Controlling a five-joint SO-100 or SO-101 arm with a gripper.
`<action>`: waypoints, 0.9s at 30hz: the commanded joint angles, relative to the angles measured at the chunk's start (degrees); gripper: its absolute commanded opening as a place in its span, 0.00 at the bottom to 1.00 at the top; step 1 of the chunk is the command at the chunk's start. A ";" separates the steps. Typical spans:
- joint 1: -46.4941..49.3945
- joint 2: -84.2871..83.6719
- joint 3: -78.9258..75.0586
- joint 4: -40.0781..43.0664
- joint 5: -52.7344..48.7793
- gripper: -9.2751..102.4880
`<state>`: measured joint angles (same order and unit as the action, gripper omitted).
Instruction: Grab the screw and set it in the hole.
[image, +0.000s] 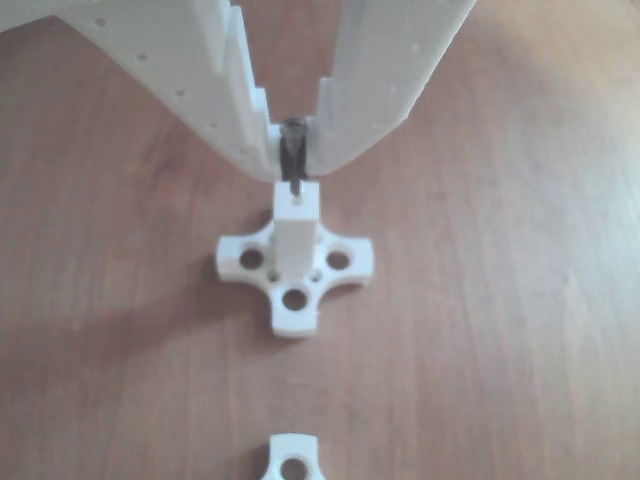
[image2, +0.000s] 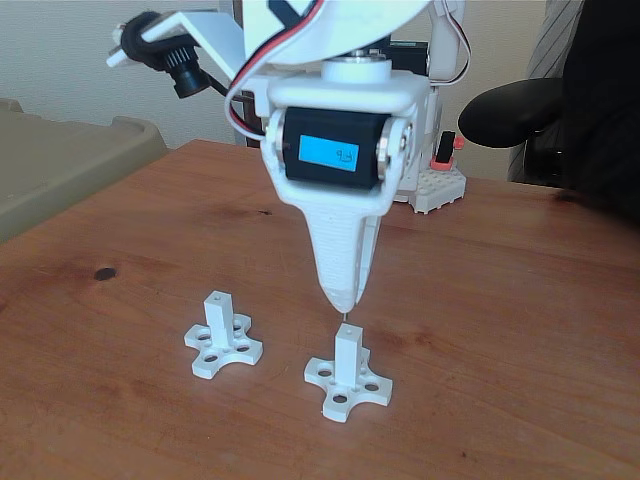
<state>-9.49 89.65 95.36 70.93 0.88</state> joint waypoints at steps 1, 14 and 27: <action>-0.79 0.62 -1.58 -0.62 -0.09 0.04; -0.79 -0.18 -1.76 -0.88 -0.09 0.04; -0.44 -1.14 -2.02 -1.32 -0.26 0.04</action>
<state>-10.02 87.36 95.36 70.40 0.88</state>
